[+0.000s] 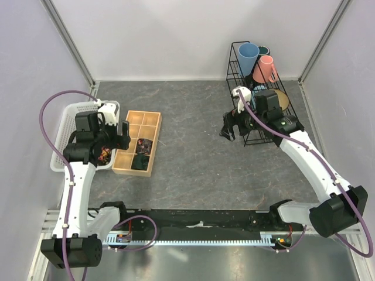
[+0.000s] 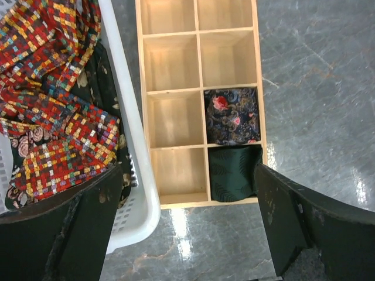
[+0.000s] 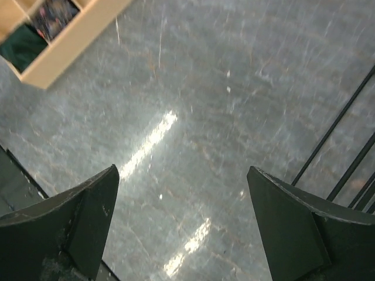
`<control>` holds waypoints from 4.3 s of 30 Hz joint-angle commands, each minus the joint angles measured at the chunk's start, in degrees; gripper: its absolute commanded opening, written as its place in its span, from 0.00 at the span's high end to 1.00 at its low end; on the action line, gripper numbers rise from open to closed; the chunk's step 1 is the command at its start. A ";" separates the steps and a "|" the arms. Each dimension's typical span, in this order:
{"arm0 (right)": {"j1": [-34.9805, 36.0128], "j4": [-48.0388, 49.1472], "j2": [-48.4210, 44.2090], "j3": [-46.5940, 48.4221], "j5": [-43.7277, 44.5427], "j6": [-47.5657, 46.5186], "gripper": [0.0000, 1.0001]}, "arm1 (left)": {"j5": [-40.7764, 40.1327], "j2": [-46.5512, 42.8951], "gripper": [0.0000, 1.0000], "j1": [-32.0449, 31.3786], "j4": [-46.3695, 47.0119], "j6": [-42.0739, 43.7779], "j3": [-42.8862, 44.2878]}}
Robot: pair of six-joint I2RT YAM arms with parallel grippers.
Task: Roll the ties
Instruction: Pick up the tie from the bin, then place the tie at the center of the board.
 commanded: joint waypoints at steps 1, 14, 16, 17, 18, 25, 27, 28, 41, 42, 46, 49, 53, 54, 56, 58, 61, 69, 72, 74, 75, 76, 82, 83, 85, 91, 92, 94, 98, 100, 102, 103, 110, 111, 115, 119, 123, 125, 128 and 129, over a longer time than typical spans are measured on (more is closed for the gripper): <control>0.82 -0.78 -1.26 0.18 1.05 -3.73 0.02 | 0.47 1.52 0.00 0.29 -1.43 2.67 3.24; 0.82 3.17 1.20 1.07 -5.44 -1.11 0.02 | 8.73 23.30 0.04 17.85 0.67 10.14 24.15; 0.91 2.91 2.52 0.98 -5.63 -1.02 0.02 | 9.35 29.10 0.06 20.14 2.16 9.53 28.01; 1.00 2.30 2.87 0.89 -5.63 -1.28 0.02 | 9.96 30.78 0.07 21.64 3.12 9.27 28.82; 0.91 1.95 3.31 0.80 -5.63 -1.63 0.02 | 10.49 33.84 0.05 22.09 4.53 10.05 29.43; 1.61 2.38 4.28 -3.06 -5.27 -2.43 0.01 | 13.56 44.74 0.01 22.26 12.18 16.21 32.15; 1.70 2.38 4.63 -3.94 -5.80 -2.51 0.02 | 15.32 47.57 0.01 22.18 12.71 17.44 33.74; 1.70 2.38 5.16 -4.03 -6.15 -2.69 0.02 | 16.64 50.63 0.03 22.09 13.15 17.79 35.40; 1.62 0.98 11.22 -1.31 -8.26 -3.31 0.02 | 15.24 65.06 0.01 18.93 13.77 23.50 39.55; 1.70 0.98 11.66 -1.31 -8.35 -3.39 0.02 | 15.07 65.33 0.01 18.84 14.29 23.50 39.11; 1.62 1.15 12.37 -1.57 -8.79 -3.13 0.02 | 13.93 66.04 0.00 18.58 16.31 24.21 36.56; 1.70 1.33 12.63 -1.83 -8.88 -2.69 0.02 | 12.26 67.00 0.04 18.57 17.46 24.47 35.42; 1.61 1.50 12.63 -1.84 -8.62 -2.60 0.02 | 13.13 66.66 0.33 18.75 17.99 24.65 34.19; 1.70 1.50 12.63 -1.92 -8.53 -2.60 0.02 | 14.61 66.04 0.48 18.75 17.99 24.65 33.84; 1.70 1.33 12.55 -1.84 -8.44 -2.43 0.02 | 16.29 63.15 0.61 18.75 17.90 24.56 32.70; 1.62 1.41 12.28 -1.75 -8.44 -2.25 0.02 | 17.96 59.21 0.76 18.92 17.73 24.30 31.99; 1.61 1.15 11.76 -1.66 -8.44 -2.07 0.02 | 19.37 53.15 0.92 19.27 17.37 23.68 30.58; 1.62 0.54 10.52 -1.92 -7.91 -2.25 0.02 | 22.87 39.07 0.98 20.33 14.13 21.66 32.16; 1.61 0.27 10.00 -1.92 -7.47 -2.60 0.02 | 26.48 35.29 0.98 20.25 11.31 20.09 34.36; 1.61 0.01 9.73 -1.84 -7.56 -2.78 0.02 | 28.59 33.53 0.98 20.16 10.70 18.85 36.02; 1.61 -0.16 9.73 -1.75 -7.56 -2.86 0.02 | 29.65 31.95 0.98 20.16 9.74 17.80 36.99; 1.70 -0.25 9.65 -1.75 -7.65 -2.95 0.02 | 30.79 30.89 0.98 20.07 9.47 17.10 37.69; 1.70 -0.96 8.68 -1.31 -7.91 -3.22 0.02 | 38.88 23.43 0.98 17.61 9.46 10.41 41.82; 1.70 -1.04 8.59 -1.05 -7.91 -3.30 0.02 | 39.41 22.63 0.98 16.65 9.46 9.10 42.44; 1.61 -1.66 8.15 -0.78 -7.83 -3.57 0.02 | 40.64 20.70 0.98 13.40 9.11 7.87 44.37; 1.70 -4.38 5.70 0.97 -5.38 -5.84 0.02 | 45.12 18.58 0.98 3.91 6.92 4.17 50.34; 1.62 -5.08 5.25 1.59 -4.75 -6.46 0.02 | 47.30 18.49 0.98 3.11 6.30 3.12 51.05; 1.35 -6.84 3.59 2.03 -3.61 -7.26 0.02 | 50.12 18.31 0.98 1.27 6.04 1.89 52.11; -0.23 -9.56 0.51 1.94 -2.55 -8.40 0.02 | 59.16 18.48 0.98 -2.94 4.55 -2.58 51.59; -2.15 -9.92 -1.42 1.33 -3.51 -8.40 0.02 | 62.25 19.45 0.98 -6.72 4.28 -6.35 51.41; -3.65 -10.36 -2.74 1.06 -4.66 -8.05 0.02 | 62.53 21.20 0.98 -13.92 4.02 -7.69 51.41; -5.57 -10.62 -2.92 1.24 -5.27 -8.05 0.02 | 61.57 21.65 0.98 -16.82 3.67 -7.78 51.32; -10.51 -13.70 -2.92 0.89 -8.62 -8.75 0.02 | 62.35 27.80 0.98 -35.65 8.40 -12.35 50.62; -10.51 -13.88 -2.92 0.54 -8.44 -9.02 0.02 | 62.87 28.07 0.98 -35.74 12.06 -13.31 49.23; -10.69 -15.72 -2.84 0.27 -7.65 -10.85 0.02 | 64.02 23.42 0.98 -30.67 24.44 -18.76 32.74; -10.78 -19.49 -1.61 0.62 -7.21 -14.55 0.02 | 65.06 12.89 0.78 -14.69 28.37 -16.42 9.97; -10.52 -23.54 1.46 -1.13 -9.05 -19.47 0.02 | 56.84 7.51 0.49 -2.45 5.18 15.12 0.46; -9.38 -24.77 2.43 -3.50 -9.23 -21.40 0.02 | 53.83 6.10 0.27 3.00 2.45 20.42 -1.32; -7.70 -25.13 4.28 -5.79 -11.24 -21.50 0.02 | 56.37 3.90 0.00 3.55 -0.90 32.09 -2.37; -7.53 -25.04 5.50 -6.23 -11.95 -21.32 0.02 | 56.81 3.03 0.00 2.85 -0.65 33.51 -3.07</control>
